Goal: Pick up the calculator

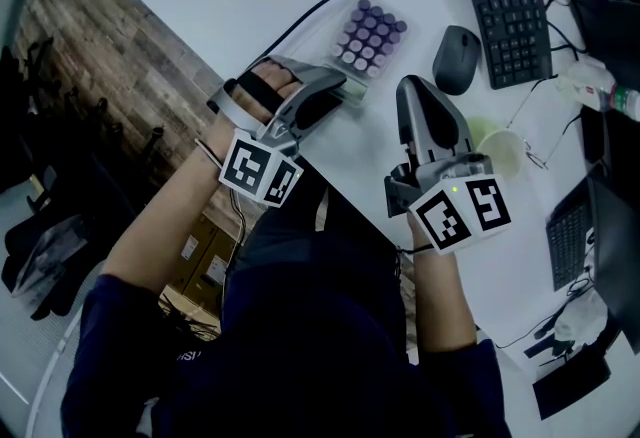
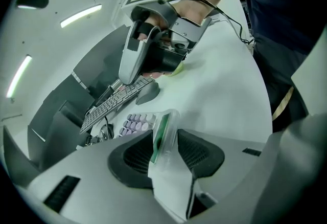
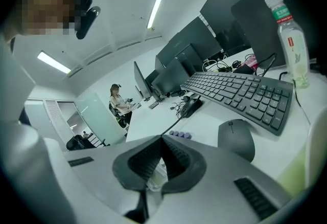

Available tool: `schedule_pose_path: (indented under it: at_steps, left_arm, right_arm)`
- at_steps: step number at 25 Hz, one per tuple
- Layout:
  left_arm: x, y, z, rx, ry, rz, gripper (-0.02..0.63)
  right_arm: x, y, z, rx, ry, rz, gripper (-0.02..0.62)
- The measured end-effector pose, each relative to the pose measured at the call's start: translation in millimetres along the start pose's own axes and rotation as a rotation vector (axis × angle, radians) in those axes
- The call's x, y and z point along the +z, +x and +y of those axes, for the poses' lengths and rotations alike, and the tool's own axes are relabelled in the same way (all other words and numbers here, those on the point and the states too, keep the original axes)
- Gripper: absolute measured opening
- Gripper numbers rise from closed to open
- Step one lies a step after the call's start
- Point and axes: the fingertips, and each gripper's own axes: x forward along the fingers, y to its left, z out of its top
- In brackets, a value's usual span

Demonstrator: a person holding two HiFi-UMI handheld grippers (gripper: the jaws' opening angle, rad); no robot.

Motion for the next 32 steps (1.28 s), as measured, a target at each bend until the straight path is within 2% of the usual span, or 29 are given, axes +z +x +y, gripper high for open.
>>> schedule_pose_path:
  at_steps: [10,13,21,32]
  left_arm:
    - [1,0,-3,0.006,0.068,0.014,0.133]
    - [1,-1,-7,0.027,0.063,-0.004,0.121]
    - [16,-10,9,0.030,0.130,-0.019,0.101]
    - [26,-18,25,0.048,0.147,-0.011,0.095]
  right_arm:
    - [2,-1,4,0.001,-0.009,-0.002,0.005]
    - [4,-2,7,0.002,-0.011,-0.007,0.005]
    - [15,-8,13,-0.002,-0.025,-0.028,0.005]
    - [38,-19,20,-0.002,-0.051,-0.066,0.005]
